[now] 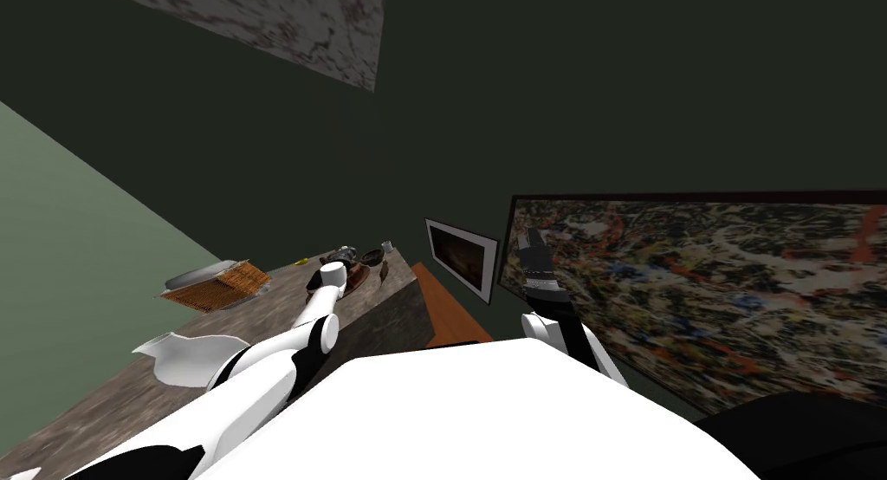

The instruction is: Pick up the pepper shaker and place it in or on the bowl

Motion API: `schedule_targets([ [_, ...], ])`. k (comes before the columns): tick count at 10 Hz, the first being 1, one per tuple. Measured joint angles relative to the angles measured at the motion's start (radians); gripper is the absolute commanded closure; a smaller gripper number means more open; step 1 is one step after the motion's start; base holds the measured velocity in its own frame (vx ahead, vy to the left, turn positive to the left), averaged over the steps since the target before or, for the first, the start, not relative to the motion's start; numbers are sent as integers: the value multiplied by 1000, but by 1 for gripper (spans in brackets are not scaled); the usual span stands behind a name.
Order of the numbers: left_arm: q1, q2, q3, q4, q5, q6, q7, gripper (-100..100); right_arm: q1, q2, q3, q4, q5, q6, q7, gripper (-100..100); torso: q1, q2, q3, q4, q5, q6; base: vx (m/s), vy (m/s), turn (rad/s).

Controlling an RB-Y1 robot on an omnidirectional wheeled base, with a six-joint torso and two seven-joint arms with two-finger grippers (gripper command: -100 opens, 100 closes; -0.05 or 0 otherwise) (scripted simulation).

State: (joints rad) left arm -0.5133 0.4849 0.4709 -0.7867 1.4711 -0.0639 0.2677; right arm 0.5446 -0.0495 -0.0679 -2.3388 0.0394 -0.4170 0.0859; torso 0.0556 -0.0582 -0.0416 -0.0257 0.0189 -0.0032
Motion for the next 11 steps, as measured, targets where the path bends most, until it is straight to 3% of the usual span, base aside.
schedule_targets([
  [1,-9,16,-23,15,-18,-2,-3,100,0,0,0,0,0,0,0,0,-2,2,1,0,-1,-2,37,5,14],
  [4,-17,41,-99,42,-41,-27,98,100,0,0,0,0,0,0,0,0,-9,15,8,3,-2,-4,5,-7,-15],
  [5,-26,25,-105,43,-47,-33,116,100,0,0,0,0,0,0,0,0,-8,11,7,3,-3,0,106,38,-101],
  [6,-35,6,-79,33,-41,-23,90,100,0,0,0,0,0,0,0,0,-7,8,5,2,-3,-1,45,16,-30],
  [7,-37,4,-75,31,-40,-19,80,-100,0,0,0,0,0,0,0,0,-7,10,6,2,-2,-3,9,2,-1],
  [11,-38,4,-76,31,-40,-19,81,-100,0,0,0,0,0,0,0,0,-8,14,8,3,-2,-3,0,0,0],
])
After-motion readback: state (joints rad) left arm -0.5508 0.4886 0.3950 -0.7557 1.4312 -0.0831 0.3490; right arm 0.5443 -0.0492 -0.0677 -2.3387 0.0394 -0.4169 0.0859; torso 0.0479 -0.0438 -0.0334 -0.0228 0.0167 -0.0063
